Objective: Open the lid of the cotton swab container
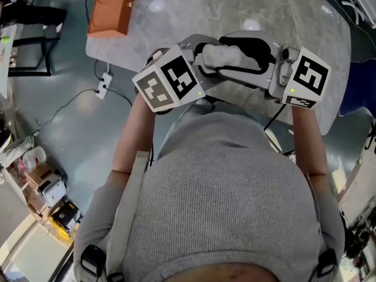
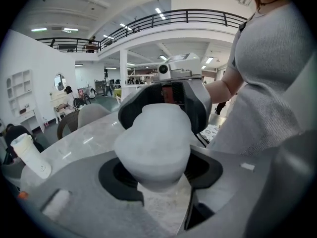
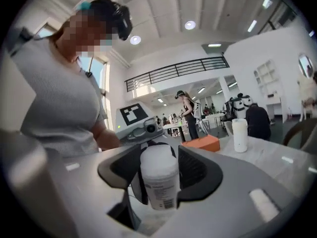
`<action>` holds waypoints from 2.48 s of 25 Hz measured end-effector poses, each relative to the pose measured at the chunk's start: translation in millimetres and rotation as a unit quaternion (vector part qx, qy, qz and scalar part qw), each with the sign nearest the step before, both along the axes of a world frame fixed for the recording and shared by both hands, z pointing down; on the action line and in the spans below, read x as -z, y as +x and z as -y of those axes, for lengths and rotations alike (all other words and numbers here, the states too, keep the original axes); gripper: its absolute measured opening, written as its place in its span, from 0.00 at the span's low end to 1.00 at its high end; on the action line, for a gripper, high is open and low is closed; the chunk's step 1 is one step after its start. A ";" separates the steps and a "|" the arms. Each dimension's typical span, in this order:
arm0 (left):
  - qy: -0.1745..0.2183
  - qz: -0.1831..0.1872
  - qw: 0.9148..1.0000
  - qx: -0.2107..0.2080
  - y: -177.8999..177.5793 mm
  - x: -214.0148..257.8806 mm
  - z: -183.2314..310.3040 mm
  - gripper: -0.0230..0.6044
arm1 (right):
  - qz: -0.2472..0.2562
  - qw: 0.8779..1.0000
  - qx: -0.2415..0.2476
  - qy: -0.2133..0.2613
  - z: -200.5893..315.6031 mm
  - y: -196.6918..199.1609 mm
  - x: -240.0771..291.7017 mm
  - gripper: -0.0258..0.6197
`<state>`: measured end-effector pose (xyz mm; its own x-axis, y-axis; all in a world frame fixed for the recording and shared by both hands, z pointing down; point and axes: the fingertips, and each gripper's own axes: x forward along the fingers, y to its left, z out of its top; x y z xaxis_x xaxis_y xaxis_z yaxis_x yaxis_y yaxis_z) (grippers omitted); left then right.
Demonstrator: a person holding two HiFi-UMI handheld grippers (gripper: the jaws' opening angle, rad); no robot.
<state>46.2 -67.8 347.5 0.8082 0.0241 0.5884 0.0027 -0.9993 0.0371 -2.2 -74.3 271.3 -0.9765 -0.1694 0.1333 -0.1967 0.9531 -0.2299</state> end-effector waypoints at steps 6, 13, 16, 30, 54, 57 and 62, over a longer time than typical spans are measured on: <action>0.004 0.007 1.000 -0.005 -1.1 0.1 -3.8 0.41 | -0.036 0.996 0.054 0.054 -11.0 -3.1 3.1 0.38; 0.011 0.015 1.000 -0.008 0.8 0.6 -3.0 0.41 | -0.067 0.993 0.077 0.065 -13.7 -6.0 2.3 0.36; 0.010 0.017 1.000 -0.012 0.3 0.1 -3.5 0.41 | -0.064 0.994 0.074 0.047 -11.7 -5.5 1.3 0.36; -0.003 0.005 1.000 -0.015 2.0 0.9 -3.7 0.41 | -0.034 0.998 0.057 -0.018 -5.0 -1.1 1.7 0.36; 0.011 0.024 1.000 -0.015 -5.9 5.8 2.5 0.41 | 0.007 1.000 -0.007 0.005 5.4 -1.4 17.7 0.38; 0.011 0.023 1.000 -0.015 -4.2 5.6 0.1 0.41 | -0.002 1.000 -0.013 0.024 1.5 -0.7 17.7 0.38; 0.013 0.020 1.000 -0.017 -1.7 8.4 -3.6 0.40 | 0.004 0.999 -0.028 0.033 -1.5 2.4 22.4 0.39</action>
